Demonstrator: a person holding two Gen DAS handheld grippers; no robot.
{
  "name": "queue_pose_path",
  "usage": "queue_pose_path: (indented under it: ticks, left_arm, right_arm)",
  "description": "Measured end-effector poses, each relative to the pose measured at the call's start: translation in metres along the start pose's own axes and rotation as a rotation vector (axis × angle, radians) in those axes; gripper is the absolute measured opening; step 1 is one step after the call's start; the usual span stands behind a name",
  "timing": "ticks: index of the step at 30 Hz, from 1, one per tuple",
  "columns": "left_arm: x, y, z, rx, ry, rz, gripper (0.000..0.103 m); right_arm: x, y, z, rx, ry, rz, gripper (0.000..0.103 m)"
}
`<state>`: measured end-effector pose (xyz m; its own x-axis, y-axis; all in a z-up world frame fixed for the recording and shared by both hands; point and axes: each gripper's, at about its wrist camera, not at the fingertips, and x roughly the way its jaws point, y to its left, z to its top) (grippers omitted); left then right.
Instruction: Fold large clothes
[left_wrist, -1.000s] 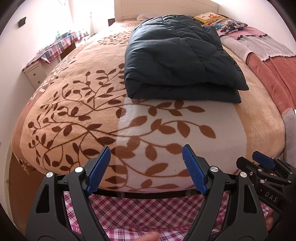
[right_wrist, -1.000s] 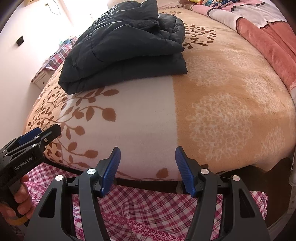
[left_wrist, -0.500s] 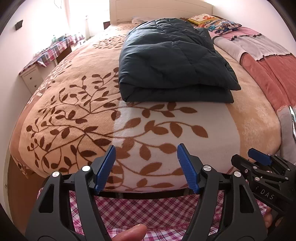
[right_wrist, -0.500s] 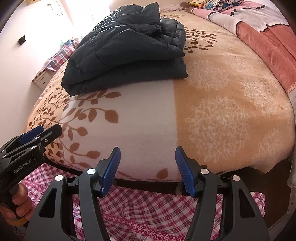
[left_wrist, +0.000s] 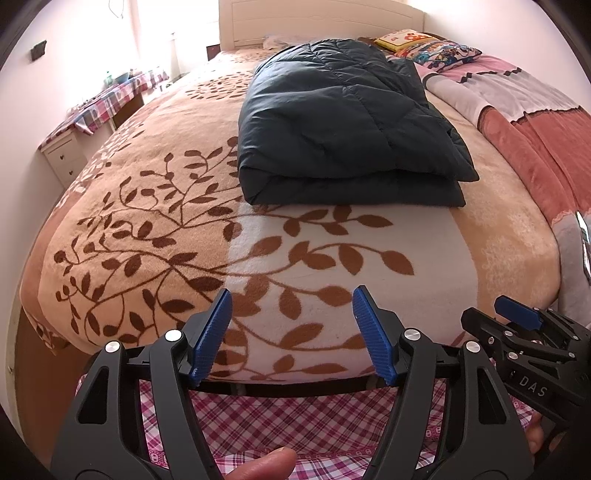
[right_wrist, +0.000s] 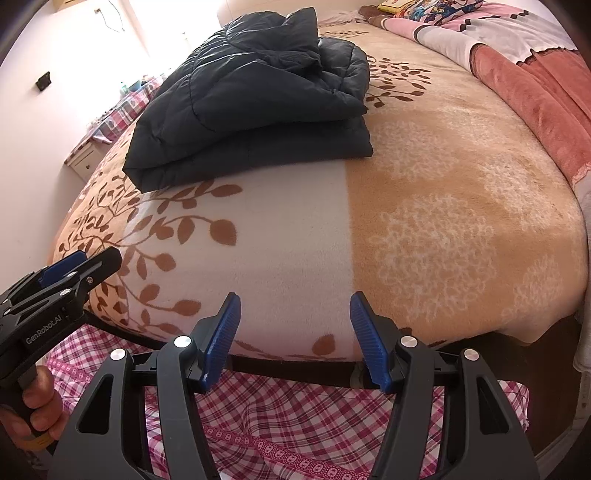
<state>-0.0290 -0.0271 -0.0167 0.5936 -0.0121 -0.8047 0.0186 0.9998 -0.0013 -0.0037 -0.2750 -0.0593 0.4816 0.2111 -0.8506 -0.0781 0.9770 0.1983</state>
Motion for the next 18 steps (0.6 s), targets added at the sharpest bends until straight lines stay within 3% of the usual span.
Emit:
queue_pose_path:
  ticks: [18]
  left_arm:
    - [0.0002,-0.0003,-0.0003,0.003,0.000,0.000,0.067]
  right_arm:
    - [0.0033,0.0044,-0.0011,-0.010,0.013,-0.009,0.061]
